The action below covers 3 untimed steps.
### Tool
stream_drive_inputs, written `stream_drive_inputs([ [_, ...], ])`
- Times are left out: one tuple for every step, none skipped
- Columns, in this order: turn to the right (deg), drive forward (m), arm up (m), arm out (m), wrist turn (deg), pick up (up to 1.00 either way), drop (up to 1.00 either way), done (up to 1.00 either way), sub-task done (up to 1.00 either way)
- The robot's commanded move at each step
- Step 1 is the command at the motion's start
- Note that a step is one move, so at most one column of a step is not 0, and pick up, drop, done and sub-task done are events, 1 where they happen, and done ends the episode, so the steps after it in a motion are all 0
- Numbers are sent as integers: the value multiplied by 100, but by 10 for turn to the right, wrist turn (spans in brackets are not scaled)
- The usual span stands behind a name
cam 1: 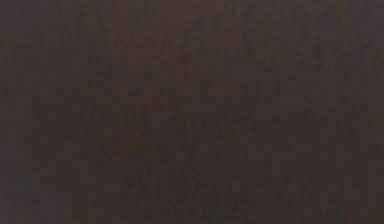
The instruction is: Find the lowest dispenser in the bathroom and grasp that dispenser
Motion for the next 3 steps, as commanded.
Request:
stream_drive_inputs([
  [0,0,0,0,450,0,0,0,0],
  [0,0,0,0,450,0,0,0,0],
  [0,0,0,0,450,0,0,0,0],
])
